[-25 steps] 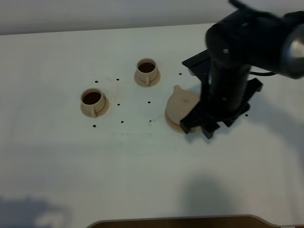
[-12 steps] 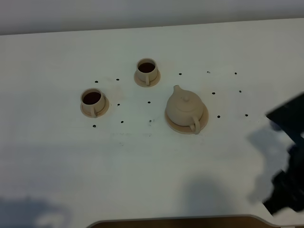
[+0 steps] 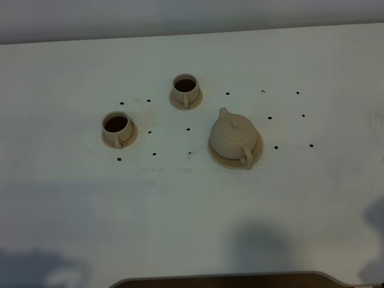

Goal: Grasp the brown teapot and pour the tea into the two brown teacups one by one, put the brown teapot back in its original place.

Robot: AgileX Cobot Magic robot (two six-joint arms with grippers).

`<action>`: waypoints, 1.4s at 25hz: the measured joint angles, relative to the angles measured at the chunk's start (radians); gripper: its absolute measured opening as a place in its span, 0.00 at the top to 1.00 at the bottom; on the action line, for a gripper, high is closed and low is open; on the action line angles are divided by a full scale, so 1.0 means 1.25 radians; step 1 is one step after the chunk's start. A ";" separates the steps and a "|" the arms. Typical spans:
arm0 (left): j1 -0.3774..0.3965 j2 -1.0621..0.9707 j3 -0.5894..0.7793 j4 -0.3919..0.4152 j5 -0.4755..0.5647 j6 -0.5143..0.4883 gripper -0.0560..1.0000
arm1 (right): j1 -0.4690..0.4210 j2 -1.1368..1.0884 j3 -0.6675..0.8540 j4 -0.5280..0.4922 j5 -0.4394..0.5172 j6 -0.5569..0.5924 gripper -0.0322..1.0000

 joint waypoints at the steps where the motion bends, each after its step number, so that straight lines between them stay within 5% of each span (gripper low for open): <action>1: 0.000 0.000 0.000 0.000 0.000 0.000 0.44 | 0.000 -0.016 0.000 0.005 -0.002 -0.004 0.51; 25: 0.000 0.000 0.000 0.000 0.000 0.000 0.44 | -0.005 -0.101 0.027 0.015 -0.054 -0.013 0.51; 35: 0.000 0.000 0.000 0.000 0.000 0.000 0.44 | -0.331 -0.234 0.028 0.008 -0.054 -0.001 0.51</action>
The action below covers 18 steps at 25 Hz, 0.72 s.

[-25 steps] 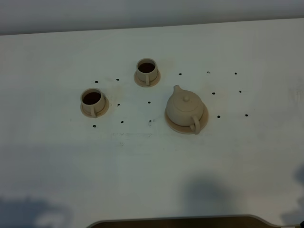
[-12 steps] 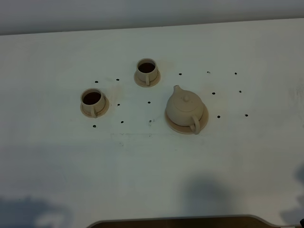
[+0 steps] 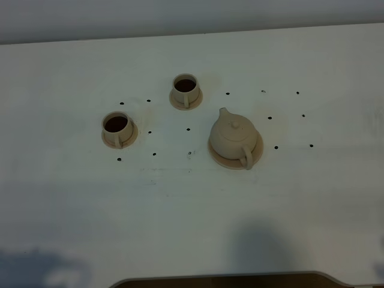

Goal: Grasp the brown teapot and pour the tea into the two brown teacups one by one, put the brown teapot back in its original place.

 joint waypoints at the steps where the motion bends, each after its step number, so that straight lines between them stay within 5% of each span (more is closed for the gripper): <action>1: 0.000 0.000 0.000 0.000 0.000 0.000 0.44 | -0.035 -0.018 0.000 0.000 0.000 0.000 0.51; 6: 0.000 0.000 0.000 0.000 0.000 0.000 0.44 | -0.147 -0.102 0.000 -0.001 0.001 0.000 0.51; 18: 0.000 0.000 0.000 0.000 0.000 0.000 0.44 | -0.171 -0.268 0.000 -0.001 0.001 0.000 0.51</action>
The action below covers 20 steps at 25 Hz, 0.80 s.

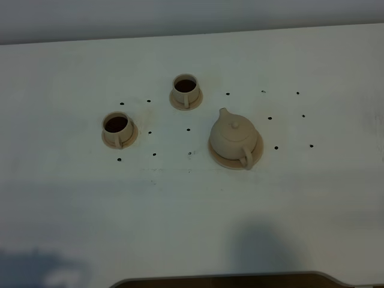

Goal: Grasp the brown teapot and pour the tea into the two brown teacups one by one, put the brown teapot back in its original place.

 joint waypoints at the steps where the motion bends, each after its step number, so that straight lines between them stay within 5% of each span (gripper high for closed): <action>1: 0.000 0.000 0.000 0.000 0.000 0.000 0.44 | 0.000 0.000 0.000 0.000 0.000 0.000 0.51; 20: 0.000 0.000 0.000 0.000 0.000 0.000 0.44 | 0.000 -0.001 0.000 0.000 0.000 0.000 0.51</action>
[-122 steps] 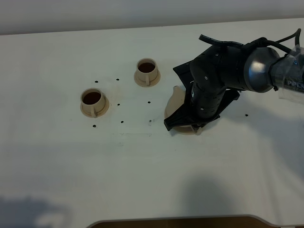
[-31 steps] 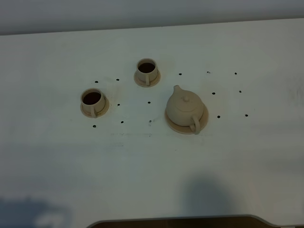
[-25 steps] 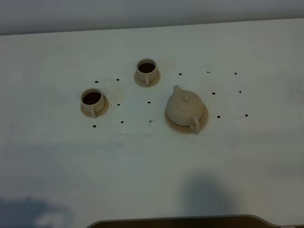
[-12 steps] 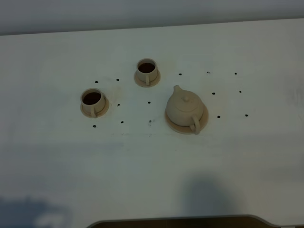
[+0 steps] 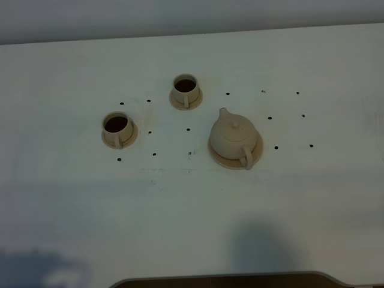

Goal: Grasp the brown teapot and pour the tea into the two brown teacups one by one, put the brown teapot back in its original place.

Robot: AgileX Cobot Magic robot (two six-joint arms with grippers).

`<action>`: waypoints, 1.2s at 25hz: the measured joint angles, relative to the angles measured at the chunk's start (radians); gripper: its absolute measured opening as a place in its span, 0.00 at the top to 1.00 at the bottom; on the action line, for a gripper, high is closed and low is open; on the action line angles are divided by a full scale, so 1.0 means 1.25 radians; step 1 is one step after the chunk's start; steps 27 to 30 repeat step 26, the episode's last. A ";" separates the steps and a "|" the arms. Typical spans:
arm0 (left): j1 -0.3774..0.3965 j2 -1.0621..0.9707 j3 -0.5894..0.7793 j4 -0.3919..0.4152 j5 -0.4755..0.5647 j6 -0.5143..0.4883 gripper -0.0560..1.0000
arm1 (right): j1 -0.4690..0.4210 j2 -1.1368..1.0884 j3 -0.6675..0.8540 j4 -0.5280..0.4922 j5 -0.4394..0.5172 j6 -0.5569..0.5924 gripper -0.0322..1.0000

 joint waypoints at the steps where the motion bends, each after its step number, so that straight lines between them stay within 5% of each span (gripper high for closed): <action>1: 0.000 0.000 0.000 0.000 0.000 0.000 0.44 | 0.000 0.000 0.000 0.000 0.000 0.000 0.51; 30: 0.000 0.000 0.000 0.000 0.000 0.000 0.44 | 0.000 0.000 0.000 0.000 0.000 0.000 0.51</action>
